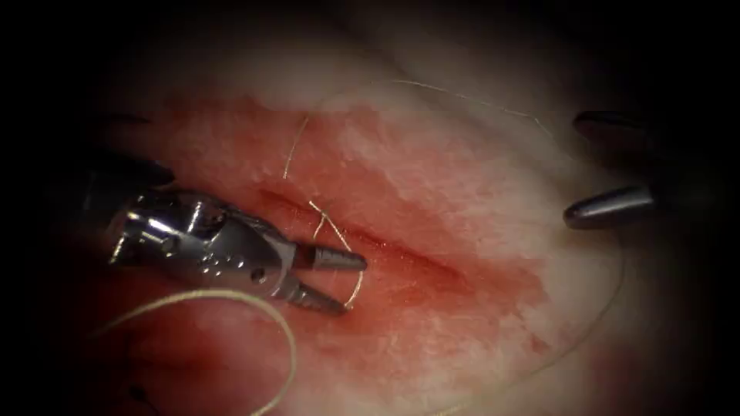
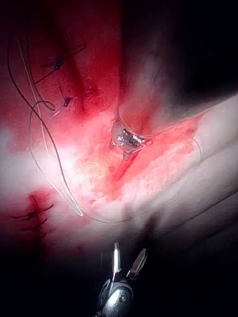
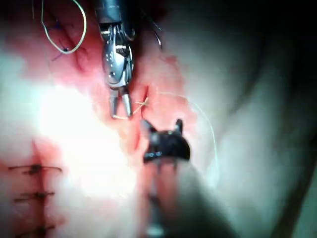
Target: Wound Closure
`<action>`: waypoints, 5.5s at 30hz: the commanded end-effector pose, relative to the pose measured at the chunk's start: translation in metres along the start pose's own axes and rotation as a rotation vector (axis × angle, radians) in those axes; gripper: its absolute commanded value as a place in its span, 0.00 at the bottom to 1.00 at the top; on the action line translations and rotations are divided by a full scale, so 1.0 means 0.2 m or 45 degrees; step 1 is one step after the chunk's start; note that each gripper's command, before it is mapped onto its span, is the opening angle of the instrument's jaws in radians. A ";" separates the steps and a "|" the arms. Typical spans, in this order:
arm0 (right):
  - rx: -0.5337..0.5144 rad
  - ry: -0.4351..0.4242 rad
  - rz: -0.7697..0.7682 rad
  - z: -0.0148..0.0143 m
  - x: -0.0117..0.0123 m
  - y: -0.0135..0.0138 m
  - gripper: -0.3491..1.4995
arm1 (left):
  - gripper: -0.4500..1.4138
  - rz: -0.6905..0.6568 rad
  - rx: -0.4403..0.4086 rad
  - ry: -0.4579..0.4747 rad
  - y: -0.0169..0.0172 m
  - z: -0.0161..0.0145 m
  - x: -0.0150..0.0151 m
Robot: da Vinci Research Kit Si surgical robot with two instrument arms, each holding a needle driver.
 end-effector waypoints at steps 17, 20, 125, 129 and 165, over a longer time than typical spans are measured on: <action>0.013 -0.010 -0.020 0.007 -0.008 -0.004 0.97 | 0.27 0.030 -0.020 0.046 -0.001 0.015 0.001; 0.012 -0.010 -0.020 0.007 -0.008 -0.004 0.97 | 0.05 0.045 -0.021 0.068 -0.001 0.014 0.001; 0.142 0.154 -0.087 0.051 -0.032 -0.020 0.94 | 0.60 -0.087 0.099 0.227 -0.014 -0.018 -0.005; 0.142 0.154 -0.080 0.051 -0.032 -0.020 0.94 | 0.59 -0.050 0.098 0.210 -0.011 -0.015 -0.005; 0.232 0.209 -0.135 0.089 -0.034 -0.031 0.93 | 0.05 -0.455 0.115 0.447 -0.023 -0.023 -0.017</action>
